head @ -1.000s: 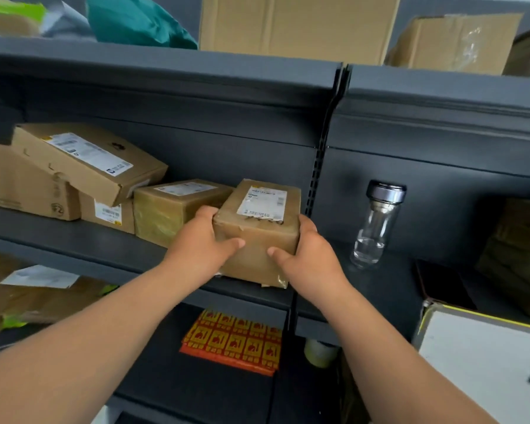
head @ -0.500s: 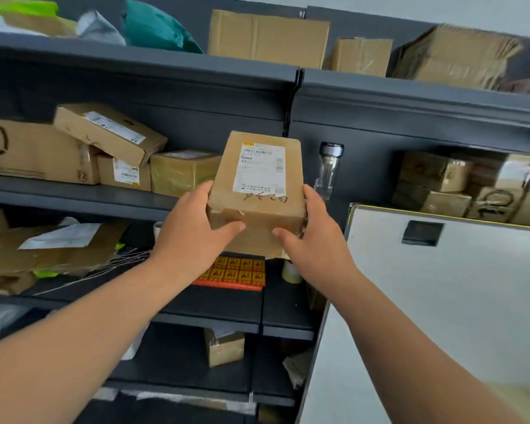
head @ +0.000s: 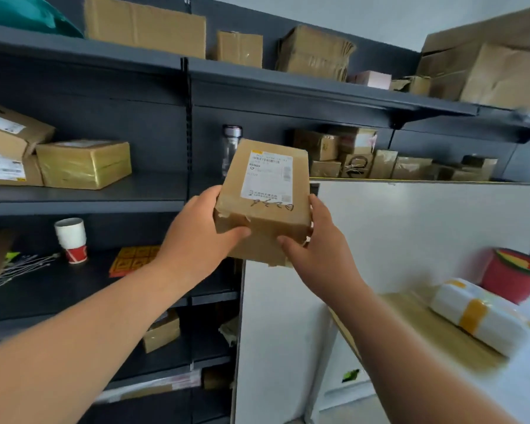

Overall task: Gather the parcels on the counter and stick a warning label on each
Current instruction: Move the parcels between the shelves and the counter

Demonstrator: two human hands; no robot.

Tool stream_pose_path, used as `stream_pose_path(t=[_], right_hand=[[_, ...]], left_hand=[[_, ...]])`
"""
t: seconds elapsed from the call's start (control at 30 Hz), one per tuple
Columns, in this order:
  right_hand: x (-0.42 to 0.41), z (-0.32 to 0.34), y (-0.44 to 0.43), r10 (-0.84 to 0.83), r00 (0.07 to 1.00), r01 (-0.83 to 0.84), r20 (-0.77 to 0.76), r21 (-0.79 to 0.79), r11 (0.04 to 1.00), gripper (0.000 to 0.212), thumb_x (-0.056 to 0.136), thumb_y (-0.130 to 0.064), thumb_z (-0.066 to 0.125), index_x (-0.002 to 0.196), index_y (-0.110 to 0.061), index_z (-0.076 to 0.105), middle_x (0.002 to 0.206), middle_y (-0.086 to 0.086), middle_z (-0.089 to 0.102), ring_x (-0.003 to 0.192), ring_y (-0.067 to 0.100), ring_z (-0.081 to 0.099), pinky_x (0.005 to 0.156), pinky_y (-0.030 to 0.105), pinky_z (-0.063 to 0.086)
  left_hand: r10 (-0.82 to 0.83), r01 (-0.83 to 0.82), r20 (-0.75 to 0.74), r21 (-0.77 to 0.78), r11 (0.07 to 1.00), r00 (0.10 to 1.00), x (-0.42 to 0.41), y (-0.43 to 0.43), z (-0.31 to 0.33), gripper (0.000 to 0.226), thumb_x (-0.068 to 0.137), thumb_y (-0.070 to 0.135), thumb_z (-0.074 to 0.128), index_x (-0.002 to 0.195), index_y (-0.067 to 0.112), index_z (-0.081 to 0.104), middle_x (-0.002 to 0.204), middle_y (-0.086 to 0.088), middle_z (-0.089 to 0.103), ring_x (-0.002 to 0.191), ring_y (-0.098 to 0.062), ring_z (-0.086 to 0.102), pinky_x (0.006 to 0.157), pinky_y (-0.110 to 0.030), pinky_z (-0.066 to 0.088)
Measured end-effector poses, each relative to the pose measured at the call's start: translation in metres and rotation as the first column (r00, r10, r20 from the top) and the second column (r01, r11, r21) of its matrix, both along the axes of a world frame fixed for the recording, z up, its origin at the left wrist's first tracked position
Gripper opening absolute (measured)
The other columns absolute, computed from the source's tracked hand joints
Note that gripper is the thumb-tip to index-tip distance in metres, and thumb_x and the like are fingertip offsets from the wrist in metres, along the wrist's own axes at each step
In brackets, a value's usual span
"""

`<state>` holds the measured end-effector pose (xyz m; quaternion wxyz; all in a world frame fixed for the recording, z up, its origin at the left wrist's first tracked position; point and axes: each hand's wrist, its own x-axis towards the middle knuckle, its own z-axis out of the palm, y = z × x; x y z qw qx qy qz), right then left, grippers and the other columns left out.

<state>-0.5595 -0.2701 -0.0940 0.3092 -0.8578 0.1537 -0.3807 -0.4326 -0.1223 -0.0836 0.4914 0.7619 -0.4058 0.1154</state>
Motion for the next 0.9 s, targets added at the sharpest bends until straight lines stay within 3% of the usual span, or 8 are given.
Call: stream_pose_path(t=[0.13,0.23,0.37,0.53,0.63,0.8,0.9], right_hand=[[-0.047,-0.014,-0.044,-0.157,0.987,0.158,-0.039,0.020,0.987,0.069,0.080,-0.031,0.068,0.123,-0.054,0.019,0.090,-0.042,0.041,0.079,-0.008,0.051,0.061,0.007,0.034],[-0.080,-0.031,-0.085,-0.236,0.968,0.242,-0.081,0.081,0.967,0.068,0.077,-0.030,0.068,0.122,-0.053,0.024,0.088,-0.042,0.044,0.082,-0.005,0.053,0.069,0.016,0.044],[-0.119,-0.065,-0.147,-0.332,0.931,0.352,-0.150,0.139,0.926,0.066,0.076,-0.031,0.069,0.121,-0.052,0.026,0.085,-0.039,0.046,0.083,-0.005,0.052,0.069,0.017,0.043],[-0.154,-0.117,-0.241,-0.405,0.879,0.459,-0.252,0.213,0.862,0.071,0.078,-0.032,0.071,0.132,-0.044,0.027,0.100,-0.026,0.051,0.096,0.001,0.053,0.083,0.028,0.052],[-0.174,-0.151,-0.295,-0.446,0.840,0.526,-0.307,0.266,0.808,0.075,0.078,-0.029,0.072,0.135,-0.043,0.026,0.104,-0.026,0.050,0.099,0.002,0.054,0.086,0.028,0.052],[-0.207,-0.206,-0.366,-0.487,0.767,0.625,-0.418,0.315,0.714,0.078,0.077,-0.026,0.070,0.140,-0.038,0.026,0.110,-0.026,0.052,0.102,0.004,0.056,0.081,0.023,0.046],[-0.221,-0.236,-0.397,-0.502,0.732,0.670,-0.460,0.352,0.654,0.079,0.077,-0.025,0.068,0.141,-0.038,0.023,0.124,-0.020,0.055,0.108,0.008,0.056,0.083,0.027,0.048]], left_hand=[[-0.148,0.150,-0.052,0.040,0.988,0.988,-0.027,-0.061,-0.013,0.055,0.077,0.038,0.072,0.123,0.043,0.044,0.113,0.017,0.053,0.099,-0.004,0.050,0.074,-0.021,0.045],[-0.233,0.244,-0.124,0.080,0.966,0.965,-0.049,-0.115,-0.030,0.055,0.076,0.037,0.074,0.123,0.040,0.046,0.117,0.013,0.057,0.103,-0.011,0.055,0.086,-0.037,0.051],[-0.326,0.355,-0.186,0.147,0.923,0.927,-0.075,-0.194,-0.061,0.049,0.076,0.036,0.073,0.117,0.045,0.046,0.112,0.014,0.059,0.097,-0.009,0.057,0.076,-0.027,0.050],[-0.396,0.465,-0.289,0.232,0.854,0.871,-0.103,-0.309,-0.109,0.048,0.076,0.034,0.074,0.117,0.040,0.049,0.109,0.013,0.061,0.095,-0.010,0.060,0.072,-0.022,0.050],[-0.416,0.524,-0.360,0.289,0.801,0.835,-0.122,-0.378,-0.143,0.048,0.076,0.030,0.075,0.115,0.040,0.049,0.109,0.013,0.062,0.096,-0.010,0.061,0.080,-0.030,0.054],[-0.395,0.586,-0.470,0.388,0.711,0.790,-0.149,-0.471,-0.201,0.059,0.071,0.030,0.076,0.123,0.035,0.049,0.109,0.016,0.063,0.097,-0.009,0.062,0.086,-0.034,0.051],[-0.378,0.601,-0.498,0.433,0.672,0.781,-0.160,-0.515,-0.232,0.072,0.070,0.032,0.077,0.133,0.035,0.042,0.106,0.023,0.059,0.099,-0.007,0.058,0.086,-0.028,0.046]])
